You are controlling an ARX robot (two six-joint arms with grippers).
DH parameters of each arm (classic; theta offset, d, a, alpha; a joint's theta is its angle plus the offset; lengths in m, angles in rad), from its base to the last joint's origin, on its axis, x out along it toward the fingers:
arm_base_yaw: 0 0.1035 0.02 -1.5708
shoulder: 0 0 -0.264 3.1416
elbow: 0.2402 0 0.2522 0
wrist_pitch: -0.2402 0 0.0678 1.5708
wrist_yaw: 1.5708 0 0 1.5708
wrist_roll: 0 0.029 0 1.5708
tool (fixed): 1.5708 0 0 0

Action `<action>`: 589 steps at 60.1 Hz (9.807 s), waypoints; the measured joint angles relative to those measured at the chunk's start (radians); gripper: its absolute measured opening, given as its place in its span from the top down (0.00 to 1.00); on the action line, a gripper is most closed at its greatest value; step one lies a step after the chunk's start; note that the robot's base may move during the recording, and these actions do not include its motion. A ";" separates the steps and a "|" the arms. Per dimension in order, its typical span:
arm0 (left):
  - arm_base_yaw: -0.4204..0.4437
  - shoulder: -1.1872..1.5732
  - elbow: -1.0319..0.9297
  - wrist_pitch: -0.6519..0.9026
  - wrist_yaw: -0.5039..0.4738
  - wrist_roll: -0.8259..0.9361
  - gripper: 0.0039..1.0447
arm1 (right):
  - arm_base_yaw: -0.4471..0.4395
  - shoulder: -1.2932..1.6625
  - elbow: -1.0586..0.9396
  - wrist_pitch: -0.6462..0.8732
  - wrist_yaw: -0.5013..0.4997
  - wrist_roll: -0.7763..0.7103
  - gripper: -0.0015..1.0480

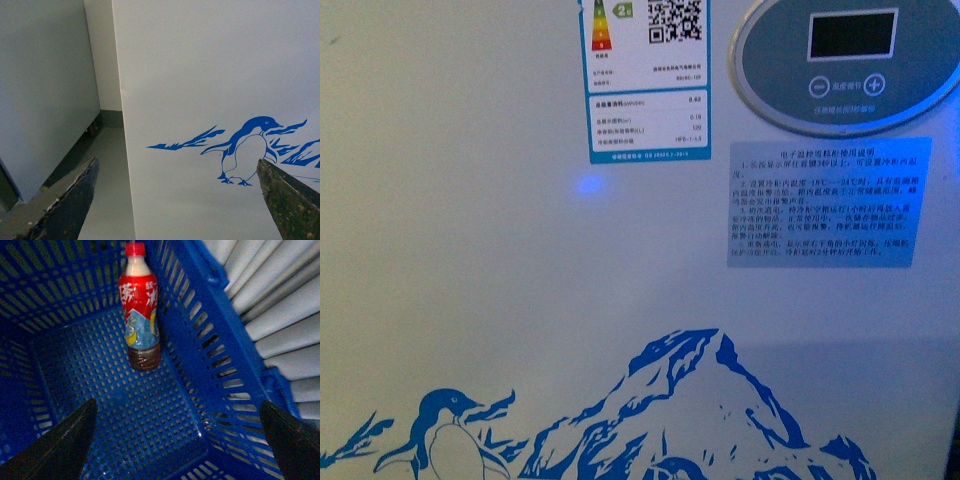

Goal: Put drink in fridge

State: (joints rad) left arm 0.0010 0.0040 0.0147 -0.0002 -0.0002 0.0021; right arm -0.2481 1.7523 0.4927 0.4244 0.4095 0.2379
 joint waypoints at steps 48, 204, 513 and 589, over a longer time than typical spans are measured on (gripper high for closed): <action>0.000 0.000 0.000 0.000 0.000 0.000 0.08 | -0.080 0.934 0.724 0.066 0.122 0.023 0.07; 0.000 0.000 0.000 0.000 0.000 0.000 0.08 | 0.125 -1.214 0.172 -0.669 -0.432 -0.181 0.64; -0.023 1.071 0.318 0.721 0.000 0.010 0.67 | 0.257 -1.161 0.227 -1.002 -0.568 -0.325 0.65; -0.004 0.461 0.000 0.462 0.000 0.000 0.98 | 0.681 0.384 1.419 -0.919 -0.428 -1.460 0.65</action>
State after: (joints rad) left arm -0.0032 0.4648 0.0147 0.4614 0.0002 0.0021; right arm 0.4328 2.1361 1.9121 -0.4950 -0.0181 -1.2224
